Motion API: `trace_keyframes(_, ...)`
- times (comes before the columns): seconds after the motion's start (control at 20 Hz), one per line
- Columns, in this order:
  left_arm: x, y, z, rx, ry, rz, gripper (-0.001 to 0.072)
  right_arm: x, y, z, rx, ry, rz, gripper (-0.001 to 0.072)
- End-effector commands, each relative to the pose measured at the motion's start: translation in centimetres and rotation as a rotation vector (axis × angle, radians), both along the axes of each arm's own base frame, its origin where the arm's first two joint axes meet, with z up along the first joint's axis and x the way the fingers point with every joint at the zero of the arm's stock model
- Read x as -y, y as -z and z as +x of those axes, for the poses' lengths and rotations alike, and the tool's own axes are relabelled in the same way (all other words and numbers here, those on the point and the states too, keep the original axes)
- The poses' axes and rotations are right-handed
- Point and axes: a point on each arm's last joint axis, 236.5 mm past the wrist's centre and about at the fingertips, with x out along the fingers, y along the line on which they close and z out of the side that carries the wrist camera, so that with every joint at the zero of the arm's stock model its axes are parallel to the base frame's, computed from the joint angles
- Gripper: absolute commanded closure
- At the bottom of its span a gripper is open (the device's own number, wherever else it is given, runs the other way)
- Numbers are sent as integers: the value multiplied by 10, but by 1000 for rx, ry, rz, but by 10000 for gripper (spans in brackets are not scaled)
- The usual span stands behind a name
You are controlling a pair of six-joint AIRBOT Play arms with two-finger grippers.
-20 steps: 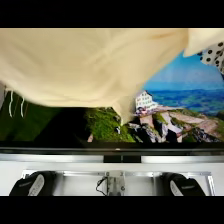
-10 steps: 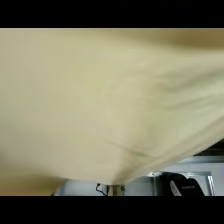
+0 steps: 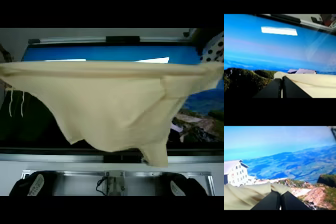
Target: Fold the shirts.
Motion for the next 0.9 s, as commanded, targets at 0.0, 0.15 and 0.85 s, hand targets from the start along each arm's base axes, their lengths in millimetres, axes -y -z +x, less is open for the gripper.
trace_keyframes(0.0,-23,88,65,-100,-73,-71,673,-20,104,106,-57,7,91,649)
trace_keyframes(0.15,-21,139,135,-138,-108,-152,673,-62,169,186,9,-32,292,648)
trace_keyframes(0.85,-13,298,130,-765,81,-424,121,-89,246,171,-326,-72,568,161)
